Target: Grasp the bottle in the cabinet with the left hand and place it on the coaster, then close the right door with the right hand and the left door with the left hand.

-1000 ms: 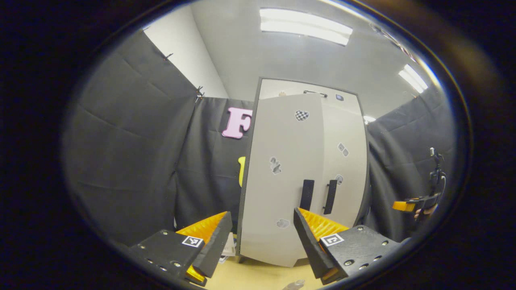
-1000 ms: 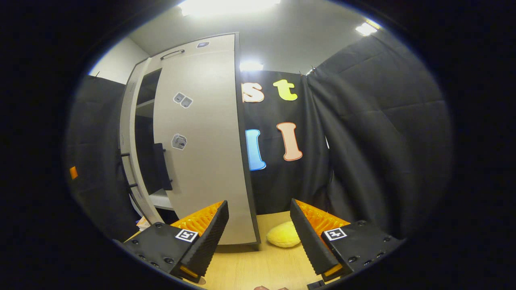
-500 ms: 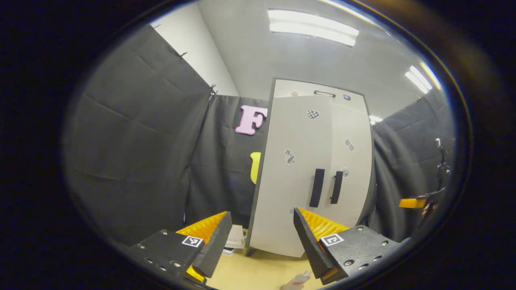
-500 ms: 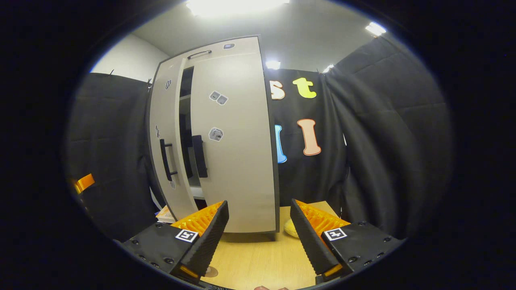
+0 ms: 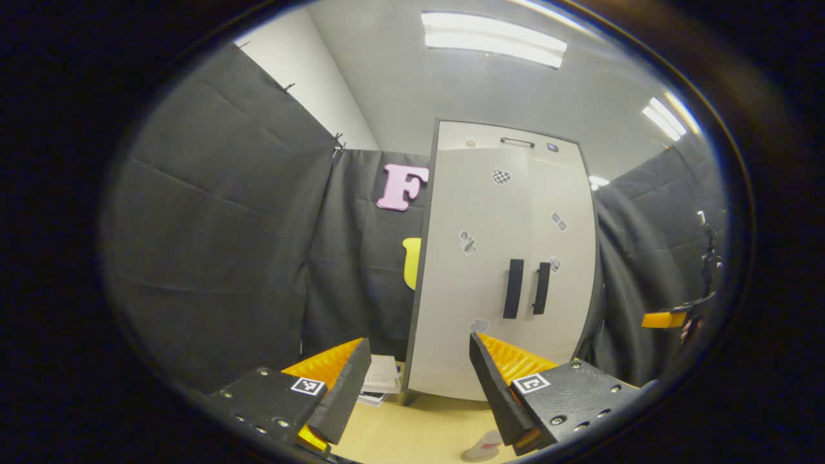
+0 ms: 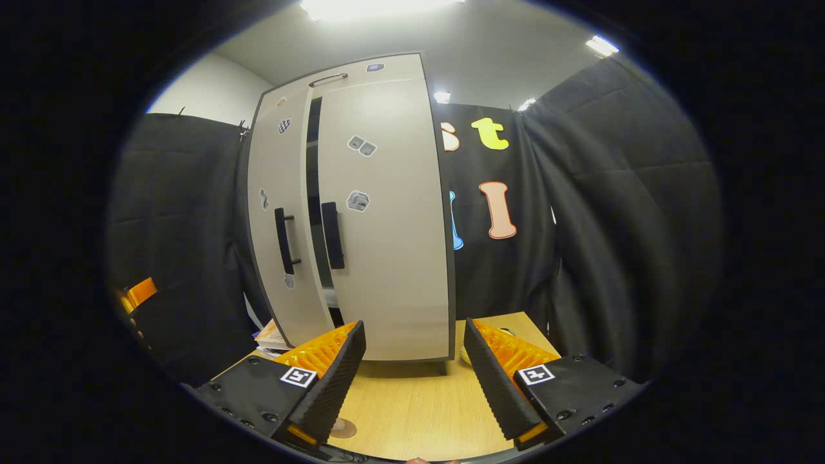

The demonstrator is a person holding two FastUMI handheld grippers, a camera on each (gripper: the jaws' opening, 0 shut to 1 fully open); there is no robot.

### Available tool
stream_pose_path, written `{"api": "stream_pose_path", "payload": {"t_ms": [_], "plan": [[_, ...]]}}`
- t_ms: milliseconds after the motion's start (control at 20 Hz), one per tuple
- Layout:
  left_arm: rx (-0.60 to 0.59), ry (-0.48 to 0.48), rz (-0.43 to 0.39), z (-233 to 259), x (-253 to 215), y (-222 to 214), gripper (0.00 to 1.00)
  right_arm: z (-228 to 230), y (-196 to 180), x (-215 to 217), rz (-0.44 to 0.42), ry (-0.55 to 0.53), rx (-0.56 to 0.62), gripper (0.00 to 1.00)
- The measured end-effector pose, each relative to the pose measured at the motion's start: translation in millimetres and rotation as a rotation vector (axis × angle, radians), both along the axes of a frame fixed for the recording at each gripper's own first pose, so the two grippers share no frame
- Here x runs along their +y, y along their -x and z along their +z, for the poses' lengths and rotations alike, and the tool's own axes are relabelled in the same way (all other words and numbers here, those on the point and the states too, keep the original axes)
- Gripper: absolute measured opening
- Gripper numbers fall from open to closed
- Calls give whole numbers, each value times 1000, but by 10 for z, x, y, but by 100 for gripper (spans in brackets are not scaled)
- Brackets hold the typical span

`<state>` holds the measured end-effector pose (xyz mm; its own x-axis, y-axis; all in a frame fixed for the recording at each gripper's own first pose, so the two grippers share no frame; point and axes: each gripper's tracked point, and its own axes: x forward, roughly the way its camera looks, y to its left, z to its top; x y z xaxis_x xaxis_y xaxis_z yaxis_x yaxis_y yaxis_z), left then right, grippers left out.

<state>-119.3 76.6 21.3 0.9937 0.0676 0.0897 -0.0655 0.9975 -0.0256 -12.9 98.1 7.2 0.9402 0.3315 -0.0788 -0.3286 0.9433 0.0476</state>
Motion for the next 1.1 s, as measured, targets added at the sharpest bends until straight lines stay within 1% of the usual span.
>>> {"api": "stream_pose_path", "payload": {"t_ms": [200, 500, 550, 600, 650, 700, 750, 850, 950, 1100], "plan": [[13, 1, -7, -29, 31, -81, 89, -49, 50, 8, -4, 4, 3, 98], [29, -14, -21, -112, 32, -239, 89, -130, 62, -86, -49, -10, 30, 98], [33, -11, -24, -147, 29, -271, 86, -127, 62, -115, -59, -5, 29, 98], [36, -7, -26, -198, 25, -282, 89, -142, 69, -141, -70, 2, 28, 98], [41, -1, -28, -230, 39, -322, 89, -149, 70, -160, -79, 9, 30, 97], [48, 9, -31, -276, 38, -322, 86, -160, 83, -168, -85, 14, 35, 97], [55, 28, -40, -316, 24, -337, 89, -154, 86, -177, -92, 19, 39, 97], [52, 55, -57, -337, 7, -366, 90, -132, 89, -202, -109, 32, 45, 98], [52, 39, -62, -332, 18, -382, 90, -114, 78, -210, -120, 41, 51, 98], [63, 7, -42, -406, 86, -373, 90, -118, 23, -234, -128, 39, 63, 98]]}}
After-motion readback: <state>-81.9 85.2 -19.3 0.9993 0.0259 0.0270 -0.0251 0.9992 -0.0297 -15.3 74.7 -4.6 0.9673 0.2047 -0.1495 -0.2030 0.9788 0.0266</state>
